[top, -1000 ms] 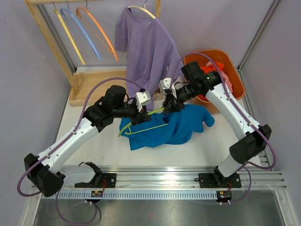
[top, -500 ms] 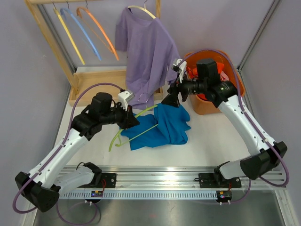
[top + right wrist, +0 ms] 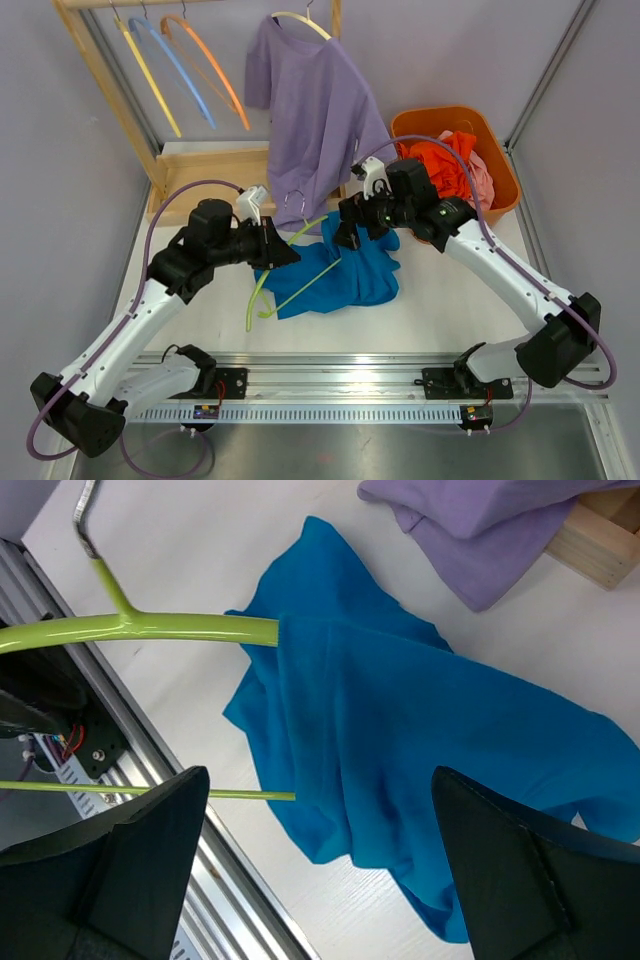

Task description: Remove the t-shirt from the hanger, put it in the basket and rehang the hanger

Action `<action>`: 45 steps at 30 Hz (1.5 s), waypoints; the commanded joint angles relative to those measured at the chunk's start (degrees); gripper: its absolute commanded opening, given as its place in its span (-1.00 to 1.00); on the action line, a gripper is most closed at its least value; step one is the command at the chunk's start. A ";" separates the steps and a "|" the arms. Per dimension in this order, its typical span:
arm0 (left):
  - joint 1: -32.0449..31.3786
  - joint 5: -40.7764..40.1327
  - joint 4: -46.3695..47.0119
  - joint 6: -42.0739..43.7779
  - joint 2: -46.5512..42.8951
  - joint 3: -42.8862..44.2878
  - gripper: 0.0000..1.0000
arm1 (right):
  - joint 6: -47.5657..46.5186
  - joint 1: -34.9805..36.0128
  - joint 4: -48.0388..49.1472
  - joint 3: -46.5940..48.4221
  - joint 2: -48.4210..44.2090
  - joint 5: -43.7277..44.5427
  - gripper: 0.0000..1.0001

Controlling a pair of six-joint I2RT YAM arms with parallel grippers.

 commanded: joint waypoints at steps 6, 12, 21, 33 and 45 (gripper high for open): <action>0.51 2.29 8.09 -4.91 -1.59 0.20 -1.00 | -3.03 2.02 1.75 4.01 5.69 1.16 0.49; 1.13 2.38 6.52 -3.86 -1.85 0.28 -1.00 | -2.93 2.02 2.19 6.38 6.32 7.66 -1.00; 1.39 -3.94 -14.28 14.24 -4.92 3.97 -1.00 | -3.46 -6.84 10.10 6.47 1.30 17.17 -1.00; 1.57 -6.59 -24.26 33.48 -16.08 15.57 -1.00 | -25.07 -13.80 -4.55 4.55 2.36 -14.72 -1.00; 1.57 -5.62 -23.73 42.20 -12.50 16.28 -1.00 | -53.98 -13.89 -29.80 8.32 4.40 -30.13 0.25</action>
